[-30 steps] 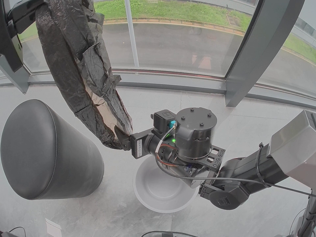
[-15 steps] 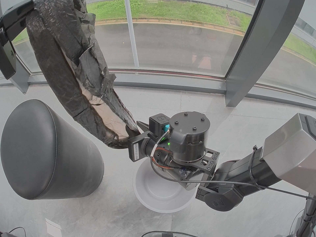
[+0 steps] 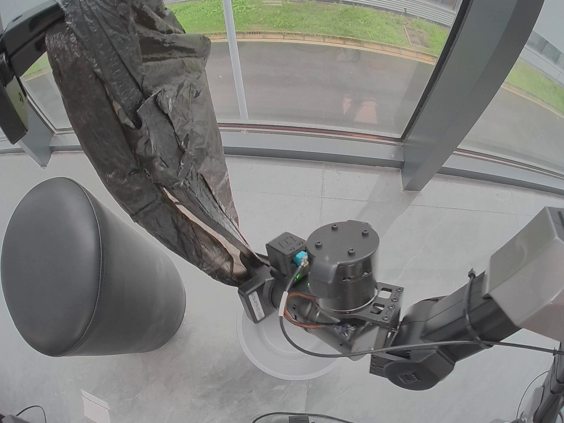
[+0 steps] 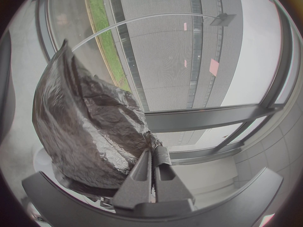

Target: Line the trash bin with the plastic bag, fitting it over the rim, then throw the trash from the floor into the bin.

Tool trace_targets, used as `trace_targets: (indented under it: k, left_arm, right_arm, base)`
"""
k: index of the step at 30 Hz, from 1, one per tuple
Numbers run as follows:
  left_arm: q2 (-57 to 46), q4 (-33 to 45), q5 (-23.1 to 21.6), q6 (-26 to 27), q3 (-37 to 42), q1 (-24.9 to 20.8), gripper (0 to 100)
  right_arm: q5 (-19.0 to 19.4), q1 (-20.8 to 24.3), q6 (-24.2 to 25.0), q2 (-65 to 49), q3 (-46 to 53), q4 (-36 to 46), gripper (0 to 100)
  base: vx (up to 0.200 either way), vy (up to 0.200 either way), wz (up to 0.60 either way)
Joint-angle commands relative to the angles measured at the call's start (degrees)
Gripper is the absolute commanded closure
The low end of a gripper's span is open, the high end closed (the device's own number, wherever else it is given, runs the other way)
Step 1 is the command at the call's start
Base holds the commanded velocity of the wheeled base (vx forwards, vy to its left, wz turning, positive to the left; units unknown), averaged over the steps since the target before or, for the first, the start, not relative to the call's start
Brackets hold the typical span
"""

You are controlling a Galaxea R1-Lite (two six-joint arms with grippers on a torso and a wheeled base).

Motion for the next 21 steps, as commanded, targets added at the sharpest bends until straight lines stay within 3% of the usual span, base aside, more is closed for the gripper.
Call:
trace_targets:
  k: [1,2,4,7,8,9,13,17,21]
  left_arm:
    - [0.39,0.69,0.01,11.8,6.38,4.19,100]
    - [0.3,0.69,0.1,12.42,6.82,4.37,100]
    - [-0.14,-0.46,0.89,26.04,14.91,8.24,100]
    - [-1.63,-2.21,-0.08,34.04,20.97,11.14,100]
    - [-1.81,-2.3,-0.17,34.13,21.23,11.22,100]
    - [-3.57,-2.57,-2.28,34.57,23.52,11.49,100]
    - [-6.91,-1.51,-10.01,34.3,26.77,11.31,100]
    - [-7.78,0.42,-14.67,32.72,28.27,11.22,100]
    - [-8.93,2.36,-19.33,30.52,29.85,11.22,100]
  right_arm:
    - [3.59,0.0,-5.36,-15.28,10.75,11.91,100]
    - [3.76,0.0,-5.36,-15.63,10.84,12.35,100]
    - [6.93,-1.14,-4.83,-24.51,11.72,24.3,100]
    - [12.55,-4.75,-3.42,-32.42,10.75,35.2,100]
    - [12.9,-4.92,-3.33,-32.77,10.66,35.81,100]
    - [17.65,-6.94,-1.93,-36.64,9.43,41.61,100]
    - [25.82,-10.28,5.02,-41.91,5.21,52.07,100]
    - [35.49,-13.45,12.13,-43.93,3.02,56.64,100]
    - [40.41,-15.73,14.6,-43.67,3.02,59.02,100]
  base:
    - [0.0,0.0,0.0]
    - [0.0,0.0,0.0]
    - [0.0,0.0,0.0]
    - [0.0,0.0,0.0]
    - [0.0,0.0,0.0]
    - [0.0,0.0,0.0]
    - [0.0,0.0,0.0]
    - [0.0,0.0,0.0]
    - [0.0,0.0,0.0]
